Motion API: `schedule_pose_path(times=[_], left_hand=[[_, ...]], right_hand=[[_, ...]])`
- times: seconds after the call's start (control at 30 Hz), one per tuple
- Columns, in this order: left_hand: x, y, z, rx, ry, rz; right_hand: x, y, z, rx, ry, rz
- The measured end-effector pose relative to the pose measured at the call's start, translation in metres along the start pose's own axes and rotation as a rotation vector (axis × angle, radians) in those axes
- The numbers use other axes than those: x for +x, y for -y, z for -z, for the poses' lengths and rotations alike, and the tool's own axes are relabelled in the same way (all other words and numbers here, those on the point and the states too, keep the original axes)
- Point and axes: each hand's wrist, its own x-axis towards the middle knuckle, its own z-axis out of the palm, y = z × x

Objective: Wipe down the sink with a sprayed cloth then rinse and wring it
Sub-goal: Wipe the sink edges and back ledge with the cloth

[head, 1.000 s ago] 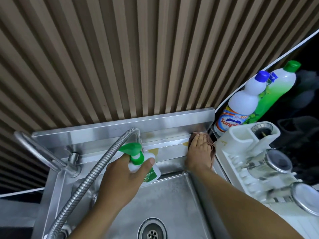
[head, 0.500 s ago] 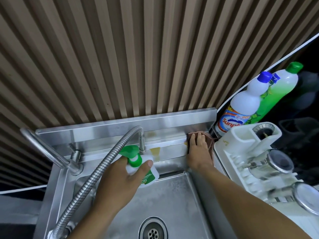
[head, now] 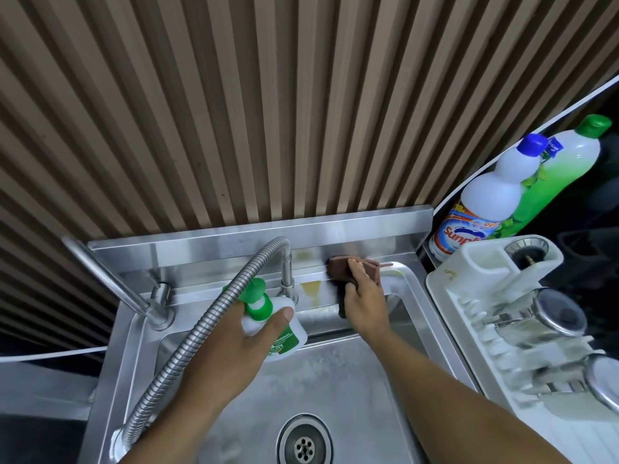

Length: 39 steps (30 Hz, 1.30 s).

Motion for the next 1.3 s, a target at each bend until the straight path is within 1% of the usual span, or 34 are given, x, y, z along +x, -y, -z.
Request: schedule_pose_path(times=[0.07,0.17,0.33,0.57,0.7,0.77,0.8,0.9,0.93,0.97,1.03,1.1,1.23,1.3], left_hand=[[-0.001,0.002,0.001,0.0,0.006,0.012],[-0.002,0.005,0.0,0.018,0.002,0.006],[-0.001,0.006,0.0,0.043,-0.003,-0.001],[0.001,-0.001,0.002,0.147,0.024,-0.011],[-0.001,-0.004,0.004,0.175,0.053,-0.01],[-0.002,-0.003,0.007,0.164,0.065,-0.011],[-0.002,-0.003,0.008,0.161,0.075,-0.015],[-0.003,-0.001,0.01,0.134,0.09,-0.016],[-0.003,-0.002,0.01,0.128,0.093,-0.018],[-0.003,-0.002,0.01,0.124,0.098,-0.018],[-0.003,-0.002,0.009,0.112,0.102,-0.027],[-0.004,-0.002,0.008,0.113,0.102,-0.036],[-0.001,0.001,0.008,0.117,0.114,-0.027],[0.0,0.003,0.007,0.118,0.118,-0.027]], right_hand=[[-0.001,0.004,-0.004,0.049,-0.003,-0.029],[-0.003,0.007,-0.012,-0.004,0.05,0.041],[-0.003,0.007,-0.023,-0.257,0.143,0.256],[-0.003,-0.004,-0.024,-0.591,0.31,0.434],[-0.016,-0.02,-0.019,-0.708,0.334,0.572],[-0.024,-0.031,-0.015,-0.737,0.302,0.532],[-0.026,-0.034,-0.014,-0.742,0.265,0.467],[-0.021,-0.027,-0.019,-0.675,0.131,0.178],[-0.018,-0.02,-0.024,-0.633,0.105,0.114],[-0.017,-0.013,-0.031,-0.595,0.087,0.088],[-0.018,0.002,-0.043,-0.576,0.105,0.124],[-0.025,0.007,-0.052,-0.62,0.149,0.232],[-0.028,-0.013,-0.04,-0.724,0.242,0.427],[-0.021,-0.026,-0.024,-0.755,0.227,0.413]])
